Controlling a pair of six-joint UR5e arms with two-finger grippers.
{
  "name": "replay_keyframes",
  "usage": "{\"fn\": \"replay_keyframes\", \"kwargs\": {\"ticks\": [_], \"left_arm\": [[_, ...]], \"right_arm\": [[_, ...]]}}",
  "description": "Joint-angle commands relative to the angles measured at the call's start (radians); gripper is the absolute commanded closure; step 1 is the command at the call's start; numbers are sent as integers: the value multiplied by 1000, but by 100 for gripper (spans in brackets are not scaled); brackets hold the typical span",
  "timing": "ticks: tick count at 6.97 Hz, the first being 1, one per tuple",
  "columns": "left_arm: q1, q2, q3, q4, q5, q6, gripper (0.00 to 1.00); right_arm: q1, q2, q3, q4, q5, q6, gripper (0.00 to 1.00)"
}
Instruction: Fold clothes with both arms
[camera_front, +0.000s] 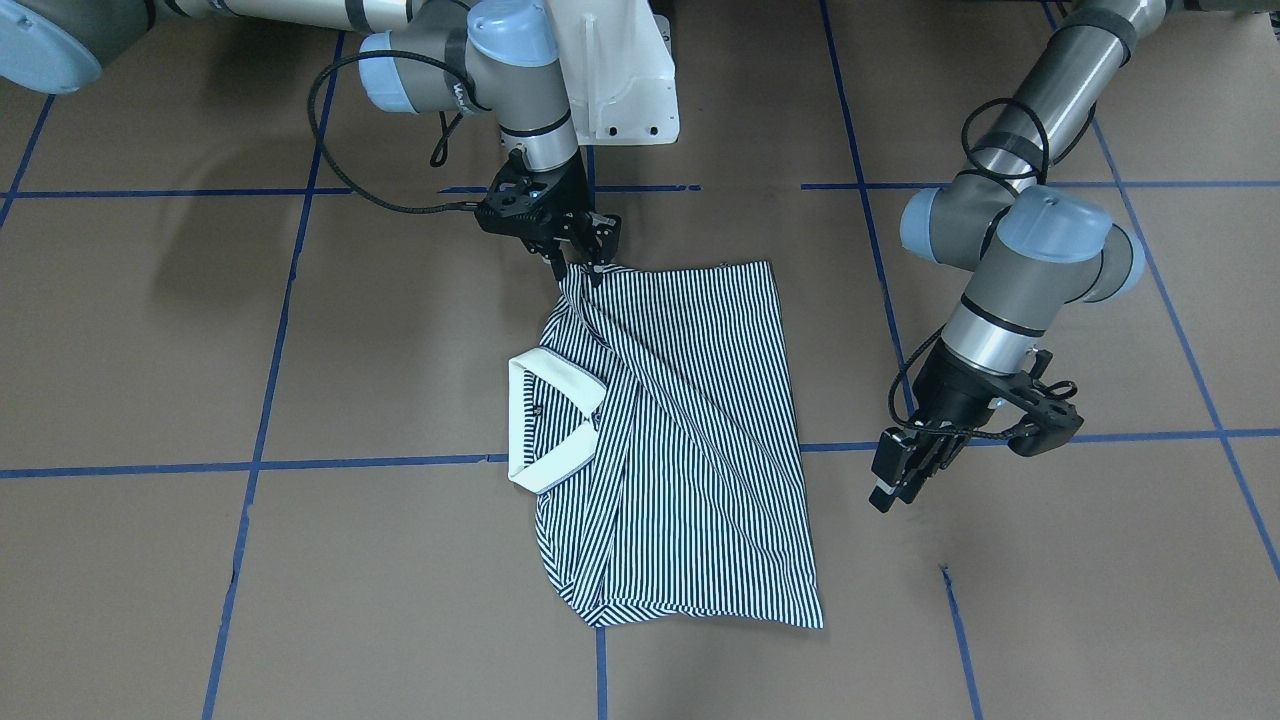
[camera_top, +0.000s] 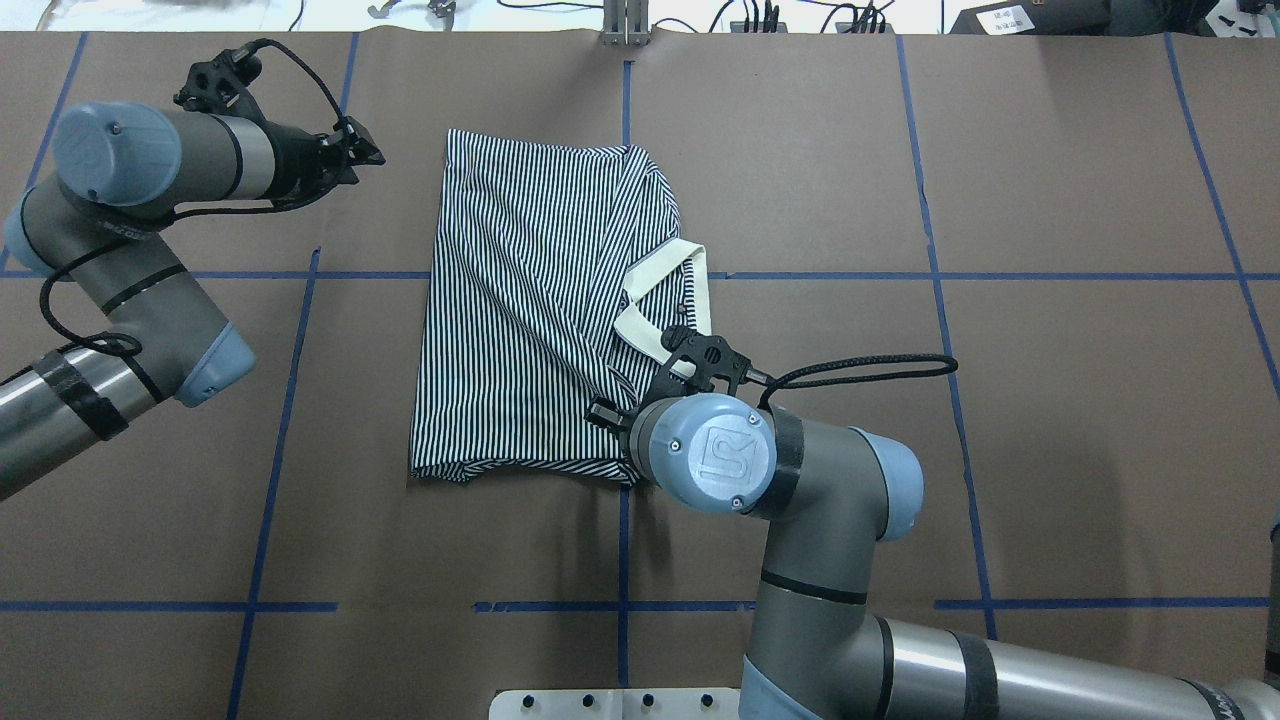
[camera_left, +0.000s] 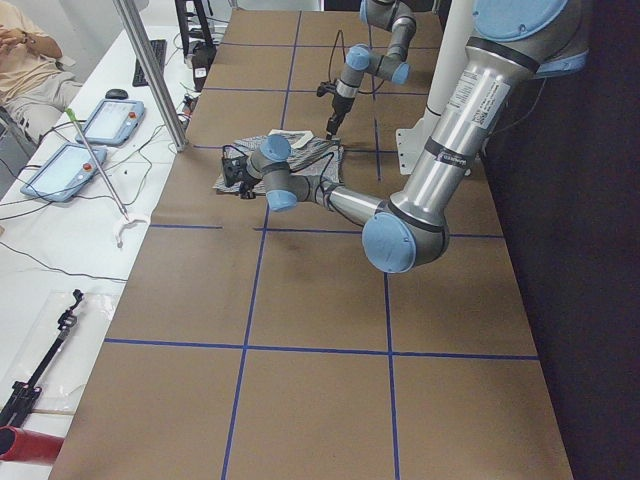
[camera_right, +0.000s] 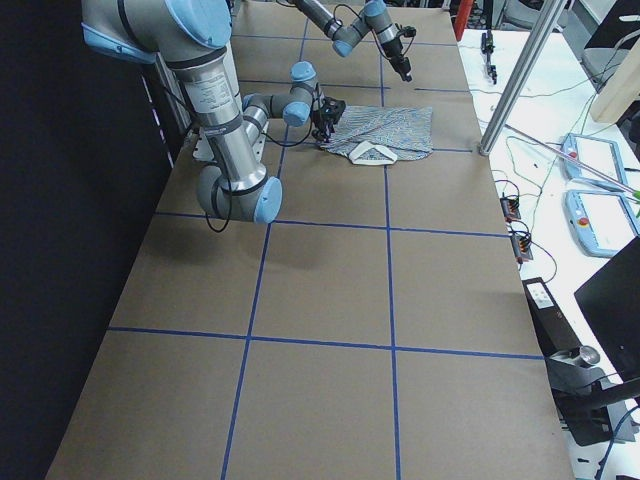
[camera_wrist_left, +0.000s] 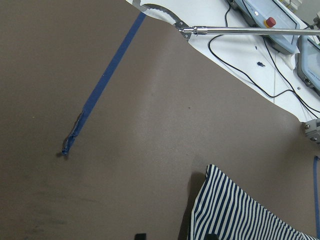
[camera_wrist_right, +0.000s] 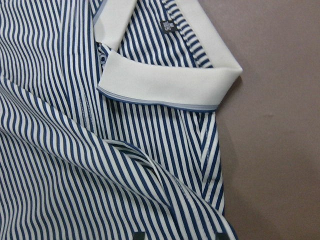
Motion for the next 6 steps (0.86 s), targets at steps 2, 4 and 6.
{"fn": "replay_keyframes", "kwargs": {"ticks": [2, 4, 6], "left_arm": [[1, 1, -11, 0, 1, -3, 50], [1, 1, -11, 0, 1, -3, 50], [1, 1, -11, 0, 3, -4, 50]], "right_arm": [[-43, -17, -12, 12, -27, 117, 43], [-22, 1, -15, 12, -27, 160, 43], [-8, 44, -67, 14, -27, 223, 42]]}}
